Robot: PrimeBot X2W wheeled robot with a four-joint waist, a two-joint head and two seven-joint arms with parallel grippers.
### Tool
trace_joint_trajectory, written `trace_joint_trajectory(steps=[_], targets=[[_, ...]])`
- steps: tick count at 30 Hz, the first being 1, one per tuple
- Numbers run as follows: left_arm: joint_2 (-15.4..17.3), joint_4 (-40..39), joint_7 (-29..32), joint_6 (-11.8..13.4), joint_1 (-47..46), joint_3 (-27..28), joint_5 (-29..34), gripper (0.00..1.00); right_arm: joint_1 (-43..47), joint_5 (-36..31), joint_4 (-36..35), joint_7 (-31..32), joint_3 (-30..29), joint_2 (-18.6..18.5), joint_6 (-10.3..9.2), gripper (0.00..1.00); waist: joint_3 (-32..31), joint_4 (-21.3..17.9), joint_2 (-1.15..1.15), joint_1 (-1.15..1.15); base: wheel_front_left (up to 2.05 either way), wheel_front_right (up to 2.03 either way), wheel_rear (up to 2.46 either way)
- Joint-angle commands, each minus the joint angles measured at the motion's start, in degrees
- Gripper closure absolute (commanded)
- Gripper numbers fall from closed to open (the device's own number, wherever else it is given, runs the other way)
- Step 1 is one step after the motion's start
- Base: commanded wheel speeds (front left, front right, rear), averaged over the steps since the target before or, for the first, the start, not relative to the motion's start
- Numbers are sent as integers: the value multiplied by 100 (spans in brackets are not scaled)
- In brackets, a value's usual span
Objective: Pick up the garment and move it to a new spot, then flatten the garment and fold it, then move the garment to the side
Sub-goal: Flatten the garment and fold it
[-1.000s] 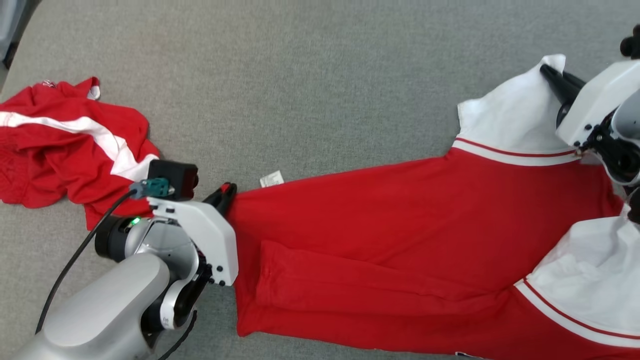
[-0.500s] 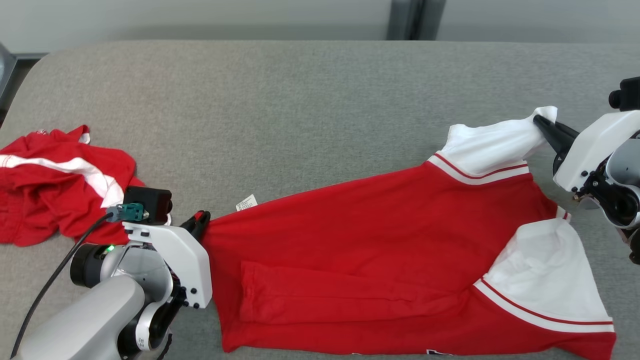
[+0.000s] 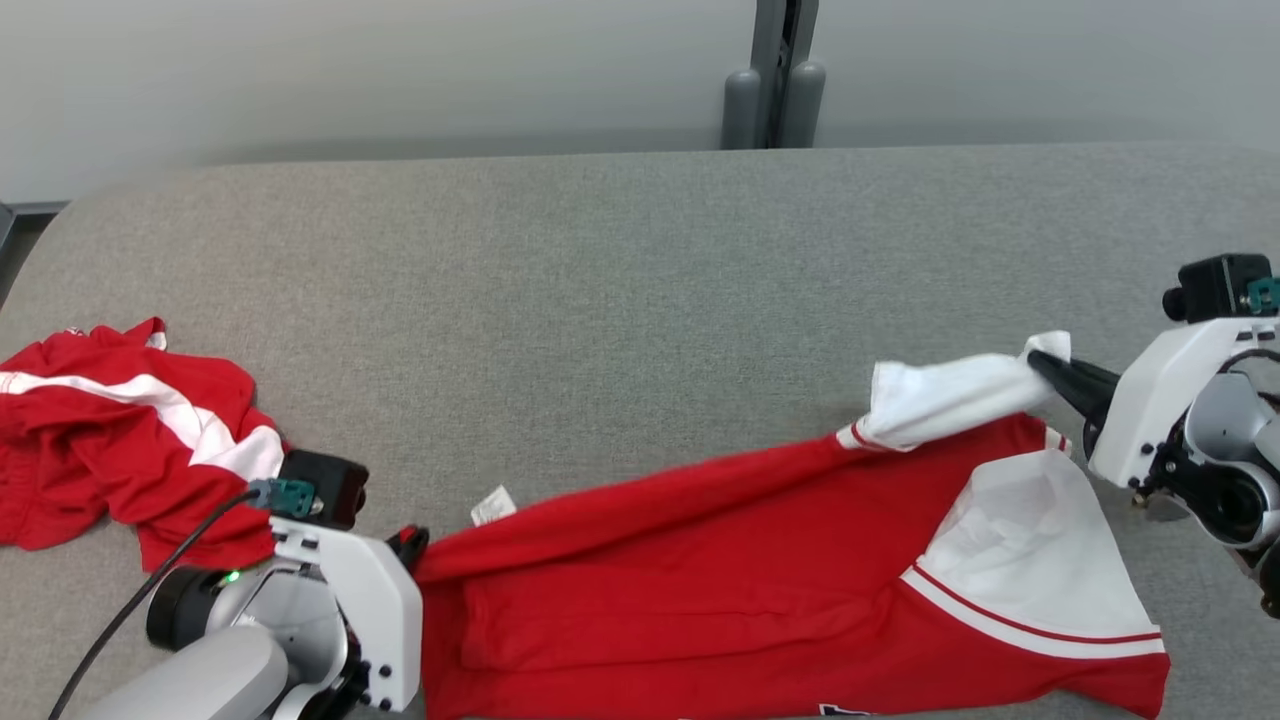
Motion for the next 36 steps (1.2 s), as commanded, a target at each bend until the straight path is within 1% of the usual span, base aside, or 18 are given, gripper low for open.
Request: trace_joint_trajectory(steps=[1,4,7,10,11,17,18,21,23,24,25,26,27,28,29,30,36], targets=[[56,-3,32,32,65,-13,-30,100,71,23,-17,30,21,-54,1,100,-58,-43,0,0,0,0,0],[205,-31,154,97,118,-99,40,100,157,66,-153,141,115,-156,1,100,-127,-75,0,0,0,0,0],[237,-19,213,106,202,-128,-36,100,270,126,-227,278,197,-273,1,100,-166,-102,0,0,0,0,0],[216,-6,271,82,232,-183,-47,100,356,176,-232,455,264,-293,1,100,-179,-111,0,0,0,0,0],[148,-14,278,91,252,-216,-49,100,388,222,-278,535,273,-329,1,100,-189,-112,0,0,0,0,0],[66,27,356,80,308,-309,-91,100,572,244,-299,645,322,-357,1,100,-225,-128,0,0,0,0,0],[59,33,370,73,324,-320,-103,100,594,230,-300,657,332,-357,1,93,-234,-132,0,0,0,0,0],[41,51,403,46,394,-364,-119,100,685,270,-245,762,365,-331,1,92,-266,-135,0,0,0,0,0],[30,70,428,45,407,-382,-133,100,740,305,-211,858,381,-311,1,94,-296,-132,0,0,0,0,0],[27,79,436,50,408,-386,-143,94,759,323,-205,902,383,-307,1,96,-308,-130,0,0,0,0,0],[23,90,440,47,420,-395,-143,81,785,337,-204,935,379,-306,1,100,-321,-125,0,0,0,0,0],[17,98,450,41,435,-408,-143,75,816,334,-210,960,376,-310,1,100,-336,-120,0,0,0,0,0],[13,111,453,43,454,-419,-149,65,856,361,-216,994,372,-314,1,98,-353,-115,0,0,0,0,0],[16,129,454,54,473,-422,-150,1,896,396,-216,1050,368,-317,1,81,-371,-111,0,0,0,0,0],[14,144,452,66,488,-424,-154,0,927,420,-197,1106,366,-329,1,56,-391,-108,0,0,0,0,0],[11,160,454,71,505,-430,-166,0,966,447,-173,1186,372,-344,1,0,-420,-103,0,0,0,0,0],[25,157,371,157,629,-377,-222,0,1151,536,-129,1493,338,-392,1,0,-578,-95,0,0,0,0,0]])
